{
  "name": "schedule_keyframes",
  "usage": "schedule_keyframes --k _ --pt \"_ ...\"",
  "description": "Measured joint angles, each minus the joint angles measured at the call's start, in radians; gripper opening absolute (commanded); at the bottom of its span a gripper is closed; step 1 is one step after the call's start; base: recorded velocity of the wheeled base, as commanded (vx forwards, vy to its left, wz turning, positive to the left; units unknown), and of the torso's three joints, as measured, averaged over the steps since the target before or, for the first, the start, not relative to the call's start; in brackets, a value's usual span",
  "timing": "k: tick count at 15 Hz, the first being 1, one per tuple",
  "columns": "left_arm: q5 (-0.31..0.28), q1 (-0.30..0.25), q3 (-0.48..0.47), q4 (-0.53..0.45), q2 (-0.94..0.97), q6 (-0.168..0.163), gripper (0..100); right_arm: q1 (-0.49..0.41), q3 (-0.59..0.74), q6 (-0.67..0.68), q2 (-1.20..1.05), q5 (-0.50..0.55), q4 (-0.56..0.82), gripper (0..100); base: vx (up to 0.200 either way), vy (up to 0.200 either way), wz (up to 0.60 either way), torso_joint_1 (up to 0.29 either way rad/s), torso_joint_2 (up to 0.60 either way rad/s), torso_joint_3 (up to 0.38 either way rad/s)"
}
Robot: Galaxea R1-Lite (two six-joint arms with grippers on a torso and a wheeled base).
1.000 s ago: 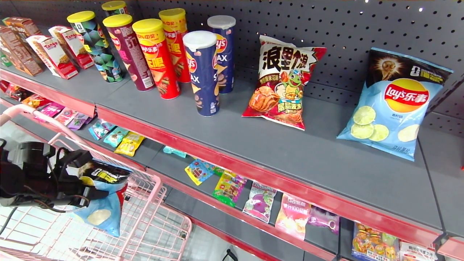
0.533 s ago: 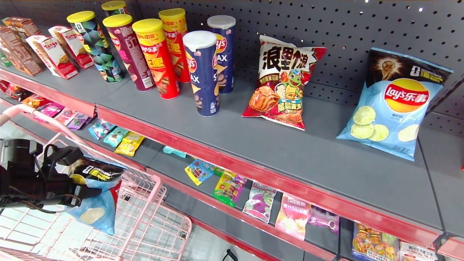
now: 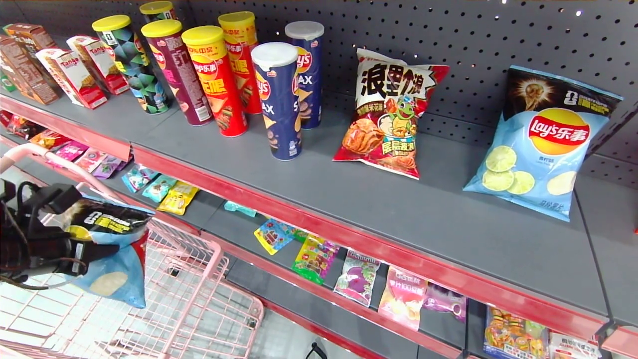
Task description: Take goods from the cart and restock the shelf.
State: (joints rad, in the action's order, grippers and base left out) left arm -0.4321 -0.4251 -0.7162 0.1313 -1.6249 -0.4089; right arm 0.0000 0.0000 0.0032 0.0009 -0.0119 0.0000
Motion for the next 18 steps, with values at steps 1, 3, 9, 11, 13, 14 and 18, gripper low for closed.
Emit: schedule_keyframes --k 1,3,9,11,13,14,18 --pt "0.000 -0.004 0.007 -0.015 0.063 0.037 0 0.000 0.000 0.000 0.000 0.000 0.000 100 0.000 0.000 0.00 0.000 0.00 0.000" --pt "-0.001 -0.008 0.039 -0.036 0.223 0.097 0 0.000 0.000 0.000 0.000 0.000 0.000 100 0.000 0.000 0.00 0.000 0.00 0.000" --pt "0.049 0.074 0.194 -0.141 0.726 0.160 0 0.000 0.000 0.000 0.000 0.000 0.000 100 0.000 0.000 0.00 0.000 0.00 0.000" --pt "0.127 0.179 0.216 -0.126 0.847 0.279 0 0.000 0.000 0.000 0.000 0.000 0.000 100 0.000 0.000 0.00 0.000 0.00 0.000" --pt "0.171 0.240 0.211 -0.056 0.909 0.354 0 0.000 0.000 0.000 0.000 0.000 0.000 100 0.000 0.000 0.00 0.000 0.00 0.000" --pt "0.173 0.251 0.211 -0.057 0.924 0.355 0 0.000 0.000 0.000 0.000 0.000 0.000 100 0.000 0.000 0.00 0.000 0.00 0.000" --pt "0.114 0.282 0.217 -0.055 0.949 0.355 0 0.000 0.000 0.000 0.000 0.000 0.000 100 0.000 0.000 0.00 0.000 0.00 0.000"
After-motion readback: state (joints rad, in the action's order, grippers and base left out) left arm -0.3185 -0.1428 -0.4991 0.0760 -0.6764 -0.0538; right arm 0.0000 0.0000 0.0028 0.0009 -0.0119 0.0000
